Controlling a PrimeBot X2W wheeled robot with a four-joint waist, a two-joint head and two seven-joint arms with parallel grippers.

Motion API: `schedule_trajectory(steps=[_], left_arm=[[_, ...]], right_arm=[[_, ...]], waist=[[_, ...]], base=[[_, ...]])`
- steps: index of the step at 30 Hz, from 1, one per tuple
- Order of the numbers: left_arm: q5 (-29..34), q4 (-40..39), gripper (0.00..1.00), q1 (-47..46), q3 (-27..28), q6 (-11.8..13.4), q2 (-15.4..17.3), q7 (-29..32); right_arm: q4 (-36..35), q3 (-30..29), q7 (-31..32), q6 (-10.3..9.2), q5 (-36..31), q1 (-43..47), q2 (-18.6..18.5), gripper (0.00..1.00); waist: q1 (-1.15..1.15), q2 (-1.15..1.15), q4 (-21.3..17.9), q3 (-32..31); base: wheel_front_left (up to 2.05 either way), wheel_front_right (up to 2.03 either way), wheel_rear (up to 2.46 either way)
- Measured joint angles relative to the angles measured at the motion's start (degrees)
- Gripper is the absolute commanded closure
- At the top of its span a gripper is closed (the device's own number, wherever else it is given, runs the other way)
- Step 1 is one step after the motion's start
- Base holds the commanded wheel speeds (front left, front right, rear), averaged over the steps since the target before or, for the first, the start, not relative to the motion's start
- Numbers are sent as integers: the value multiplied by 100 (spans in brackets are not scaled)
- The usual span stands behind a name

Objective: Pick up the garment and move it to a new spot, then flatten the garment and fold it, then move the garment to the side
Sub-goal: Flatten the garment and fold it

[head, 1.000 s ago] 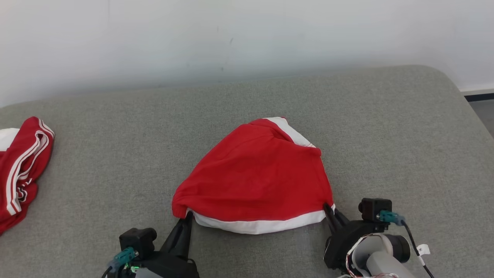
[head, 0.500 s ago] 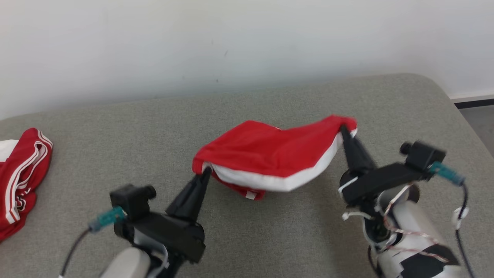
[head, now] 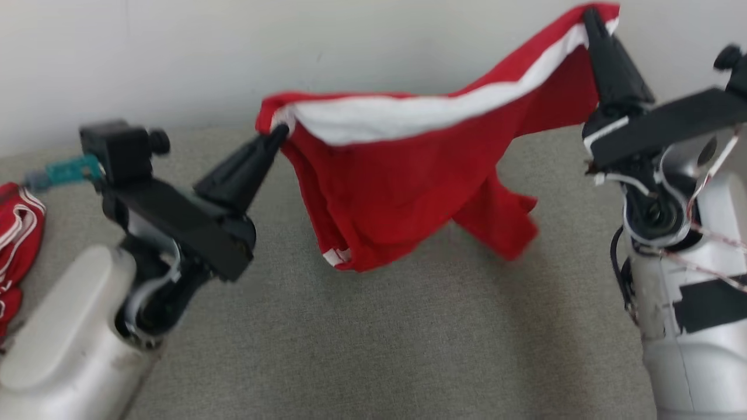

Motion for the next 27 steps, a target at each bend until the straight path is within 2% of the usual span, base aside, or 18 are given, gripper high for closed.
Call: schedule_trajectory(steps=[4,9,14,18,22,27], left_arm=[[-88,218,100,-738,60,0,52,314],[2,701,100,-1848,338,102,34,325],[346,1212,100,-3087,553,303,-193,-67],[770,1502,100,-3940,613,347,-398,-714],[1033,1882,100,-4326,647,333,-532,-1344],[1095,2313,100,-4207,508,182,-546,-1663]], right_arm=[[412,-220,260,0,-165,-742,149,100],[1106,-443,135,0,-486,-2006,279,100],[1788,-784,-605,0,-757,-3422,332,100],[2041,-839,-1414,0,-799,-4312,341,100],[2337,-666,-1914,0,-809,-4677,343,100],[2636,-158,-1953,0,-812,-4446,337,100]], waist=[[0,0,-49,342],[1,0,-126,956],[2,1,-192,1670],[2,1,-218,2255],[2,1,-216,2784],[3,2,-199,3218]], base=[[0,0,0],[0,0,0],[0,0,0],[0,0,0],[0,0,0],[0,0,0]])
